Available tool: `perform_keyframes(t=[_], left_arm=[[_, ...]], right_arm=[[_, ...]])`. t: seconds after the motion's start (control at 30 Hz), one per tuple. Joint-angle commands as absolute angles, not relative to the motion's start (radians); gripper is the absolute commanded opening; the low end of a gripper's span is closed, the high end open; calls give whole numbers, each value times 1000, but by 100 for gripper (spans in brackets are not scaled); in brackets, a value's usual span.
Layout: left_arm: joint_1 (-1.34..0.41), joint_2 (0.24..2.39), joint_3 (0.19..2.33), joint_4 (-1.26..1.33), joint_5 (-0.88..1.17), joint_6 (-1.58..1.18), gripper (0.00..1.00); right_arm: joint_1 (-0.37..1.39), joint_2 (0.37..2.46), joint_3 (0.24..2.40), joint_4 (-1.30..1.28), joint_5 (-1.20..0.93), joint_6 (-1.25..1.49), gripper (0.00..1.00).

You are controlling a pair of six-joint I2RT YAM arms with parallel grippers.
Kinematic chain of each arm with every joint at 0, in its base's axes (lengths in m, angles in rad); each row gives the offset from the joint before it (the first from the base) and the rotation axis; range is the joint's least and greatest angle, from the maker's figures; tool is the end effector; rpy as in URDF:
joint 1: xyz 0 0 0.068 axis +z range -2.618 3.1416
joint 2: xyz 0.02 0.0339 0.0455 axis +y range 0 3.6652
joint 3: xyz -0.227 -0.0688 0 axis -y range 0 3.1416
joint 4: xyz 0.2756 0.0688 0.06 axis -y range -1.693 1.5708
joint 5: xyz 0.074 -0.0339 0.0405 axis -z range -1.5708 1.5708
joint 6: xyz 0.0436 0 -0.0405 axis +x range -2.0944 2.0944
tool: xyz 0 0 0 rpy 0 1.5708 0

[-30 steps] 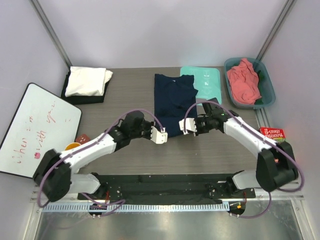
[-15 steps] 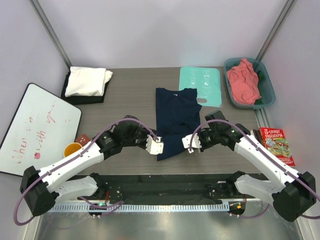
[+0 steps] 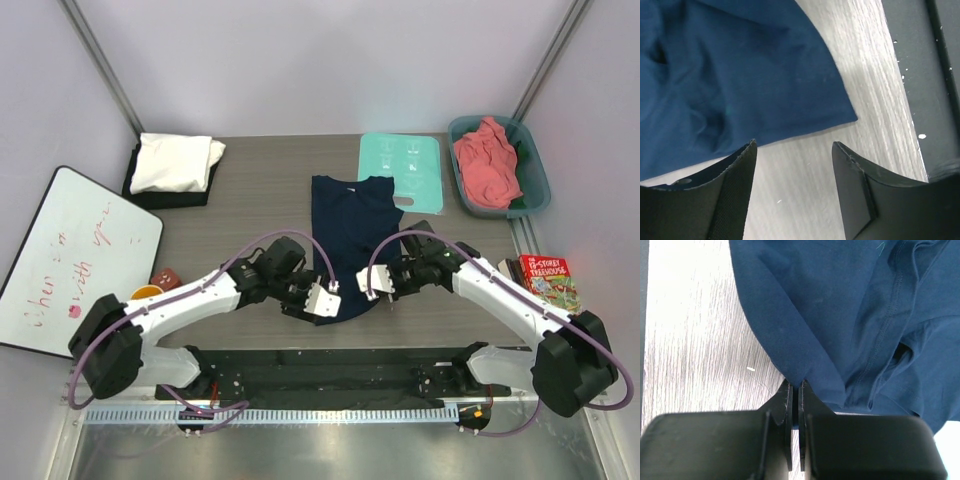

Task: Fold and stack the t-shirts
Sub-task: Grab one side of the 2/3 rectangular tshirt with both arms

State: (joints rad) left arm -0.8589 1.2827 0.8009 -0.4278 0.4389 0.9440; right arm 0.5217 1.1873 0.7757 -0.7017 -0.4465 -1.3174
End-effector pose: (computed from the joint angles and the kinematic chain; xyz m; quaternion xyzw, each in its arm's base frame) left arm 0.1801 -0.2371 0.1671 0.7678 0.5174 -0.1922 0.3253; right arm 0.2175 0.1467 0.1671 -0.7858 0.5358 0.1131 0.2874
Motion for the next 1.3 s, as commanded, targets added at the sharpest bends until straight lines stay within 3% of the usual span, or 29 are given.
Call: perform_keyframes(t=[0.0, 0.73, 0.87, 0.9, 0.93, 1.03, 1.27], left_arm=[[-897, 1331, 746, -324, 468, 882, 61], [-1078, 1439, 512, 130, 213, 761, 60], [-1083, 1456, 526, 123, 198, 768, 45], [-1083, 1457, 529, 120, 193, 770, 38], [-1083, 1457, 538, 114, 178, 772, 22], [-1083, 1454, 557, 91, 147, 770, 0], [-1080, 1333, 610, -64, 75, 790, 0]], right_arm=[[525, 1197, 810, -652, -449, -1290, 1], [523, 1204, 853, -647, -439, -1276, 1], [525, 1200, 859, -650, -442, -1275, 1], [525, 1198, 861, -650, -442, -1272, 1], [525, 1198, 864, -652, -440, -1272, 1], [525, 1198, 867, -670, -439, -1278, 1], [526, 1164, 893, -782, -466, -1312, 1]])
